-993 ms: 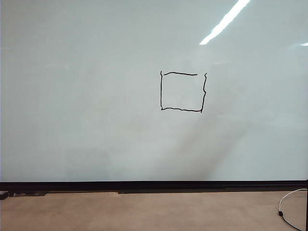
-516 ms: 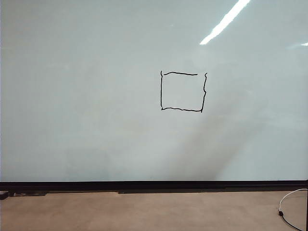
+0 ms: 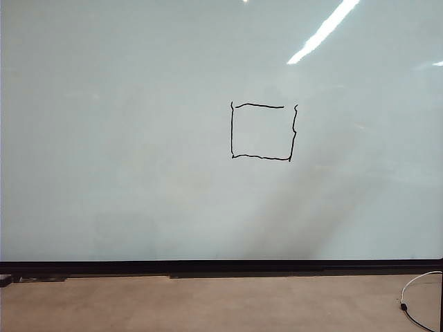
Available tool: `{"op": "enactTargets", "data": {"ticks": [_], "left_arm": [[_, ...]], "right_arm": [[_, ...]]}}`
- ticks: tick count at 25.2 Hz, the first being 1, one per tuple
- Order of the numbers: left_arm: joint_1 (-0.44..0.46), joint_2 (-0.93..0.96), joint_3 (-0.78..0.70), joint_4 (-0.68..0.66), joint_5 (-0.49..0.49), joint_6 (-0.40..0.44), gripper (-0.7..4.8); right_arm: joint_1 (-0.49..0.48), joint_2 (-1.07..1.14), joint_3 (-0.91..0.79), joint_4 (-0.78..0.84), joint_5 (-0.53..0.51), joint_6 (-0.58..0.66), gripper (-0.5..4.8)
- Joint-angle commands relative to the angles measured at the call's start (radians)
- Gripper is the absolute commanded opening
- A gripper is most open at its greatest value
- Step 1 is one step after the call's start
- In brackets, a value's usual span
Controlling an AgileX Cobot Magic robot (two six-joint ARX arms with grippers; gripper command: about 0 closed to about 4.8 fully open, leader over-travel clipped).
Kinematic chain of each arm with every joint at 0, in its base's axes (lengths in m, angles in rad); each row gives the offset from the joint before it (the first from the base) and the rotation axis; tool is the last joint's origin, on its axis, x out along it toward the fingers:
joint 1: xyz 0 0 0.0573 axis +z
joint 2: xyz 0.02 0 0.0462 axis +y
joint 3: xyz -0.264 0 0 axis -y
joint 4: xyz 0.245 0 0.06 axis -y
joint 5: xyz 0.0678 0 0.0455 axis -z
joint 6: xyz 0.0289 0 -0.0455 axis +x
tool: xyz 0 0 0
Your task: Pick up the pen on the shelf to the right of the whiteboard and draw a rectangle.
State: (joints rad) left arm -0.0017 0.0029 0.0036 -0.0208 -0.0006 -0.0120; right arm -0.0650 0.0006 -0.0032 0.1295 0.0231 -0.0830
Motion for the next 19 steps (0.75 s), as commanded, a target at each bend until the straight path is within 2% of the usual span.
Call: {"op": "enactTargets", "data": {"ticks": [1, 19], "left_arm": [[0.0, 0.0, 0.003, 0.007, 0.004, 0.004, -0.04], [0.0, 0.0, 0.003, 0.006, 0.004, 0.004, -0.04]], "right_arm": [[0.001, 0.001, 0.004, -0.028, 0.001, 0.004, -0.05], [0.001, 0.001, 0.004, -0.054, 0.001, 0.004, -0.05]]}}
